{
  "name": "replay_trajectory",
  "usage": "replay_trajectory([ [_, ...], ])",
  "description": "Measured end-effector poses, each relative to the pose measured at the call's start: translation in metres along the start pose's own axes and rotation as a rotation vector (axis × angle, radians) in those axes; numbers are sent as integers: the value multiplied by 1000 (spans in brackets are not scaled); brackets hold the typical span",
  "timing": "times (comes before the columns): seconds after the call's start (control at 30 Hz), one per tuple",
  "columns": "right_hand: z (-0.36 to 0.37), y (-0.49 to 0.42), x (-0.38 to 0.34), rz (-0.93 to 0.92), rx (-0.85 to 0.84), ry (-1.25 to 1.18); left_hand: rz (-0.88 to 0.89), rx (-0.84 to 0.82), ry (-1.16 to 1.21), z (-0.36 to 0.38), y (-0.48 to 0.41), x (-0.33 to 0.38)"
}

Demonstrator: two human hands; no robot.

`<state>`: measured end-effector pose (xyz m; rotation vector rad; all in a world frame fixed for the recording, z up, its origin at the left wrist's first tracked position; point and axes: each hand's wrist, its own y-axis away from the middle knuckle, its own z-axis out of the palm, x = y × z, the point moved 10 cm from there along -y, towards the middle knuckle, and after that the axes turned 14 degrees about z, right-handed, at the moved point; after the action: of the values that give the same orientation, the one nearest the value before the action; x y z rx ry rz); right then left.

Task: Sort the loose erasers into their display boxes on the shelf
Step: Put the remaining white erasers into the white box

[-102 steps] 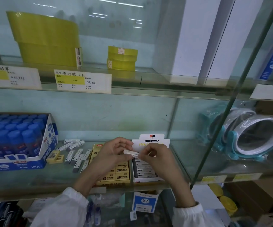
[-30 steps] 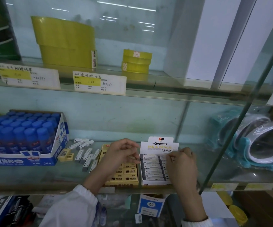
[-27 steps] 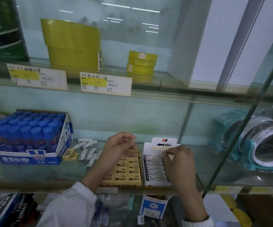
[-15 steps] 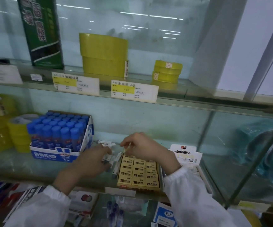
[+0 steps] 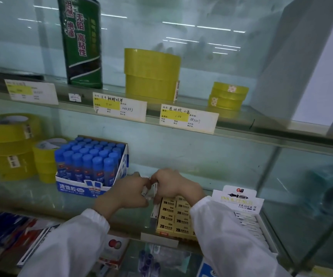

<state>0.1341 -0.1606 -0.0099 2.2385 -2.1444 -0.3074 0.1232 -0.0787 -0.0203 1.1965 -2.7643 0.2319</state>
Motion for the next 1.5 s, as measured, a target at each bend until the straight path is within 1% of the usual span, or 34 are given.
replay_trajectory([
  [0.1,-24,6,16,28,61,-399,14,92,-47,-3,-2,2],
  [0.13,-33,7,29,74,87,-560,22,116,-65,-5,-2,4],
  [0.2,-38,9,59,206,86,-982,36,164,-100,-9,-1,10],
  [0.23,-33,10,71,273,39,-1217,41,198,-110,-12,0,12],
  [0.3,-20,12,80,351,-121,-1627,27,260,-125,-15,2,13],
  [0.33,-15,13,80,373,-202,-1770,21,282,-128,-15,3,14],
  [0.37,-10,14,79,389,-265,-1815,23,302,-127,-13,3,14],
  [0.4,-8,12,80,388,-280,-1754,24,313,-120,-12,3,14],
  [0.43,-13,11,82,354,-216,-1572,21,318,-108,-11,2,14],
  [0.5,-31,9,76,211,28,-976,-11,321,-62,-12,2,11],
  [0.53,-37,11,62,109,101,-699,-39,318,-36,-13,4,7],
  [0.57,-34,14,46,32,105,-501,-69,319,-3,-14,5,3],
  [0.67,-17,22,19,-43,32,-204,-165,368,110,-14,14,-11],
  [0.83,6,25,-3,-66,-18,75,-282,670,228,-38,44,-25],
  [0.87,8,26,-4,-60,-39,107,-297,703,299,-41,48,-27],
  [0.9,11,27,-5,-60,-62,127,-314,725,420,-41,50,-30],
  [0.93,12,28,-7,-66,-89,132,-338,734,604,-39,51,-33],
  [1.03,19,31,-16,-93,-170,76,-380,742,1287,-20,47,-29],
  [1.07,19,31,-19,-99,-177,47,-388,737,1429,-16,45,-26],
  [1.1,19,31,-21,-98,-177,25,-402,726,1516,-10,44,-25],
  [1.17,17,32,-19,-93,-180,-2,-427,695,1607,-1,42,-22],
  [1.27,16,31,-16,-118,-176,-26,-493,693,1722,15,41,-21],
  [1.37,13,32,-18,-159,-159,-144,-553,646,1788,29,40,-11],
  [1.43,14,34,-13,-128,-179,-287,-593,679,1685,32,41,-11],
  [1.5,4,31,3,-36,-157,-549,-633,765,1472,27,47,-19],
])
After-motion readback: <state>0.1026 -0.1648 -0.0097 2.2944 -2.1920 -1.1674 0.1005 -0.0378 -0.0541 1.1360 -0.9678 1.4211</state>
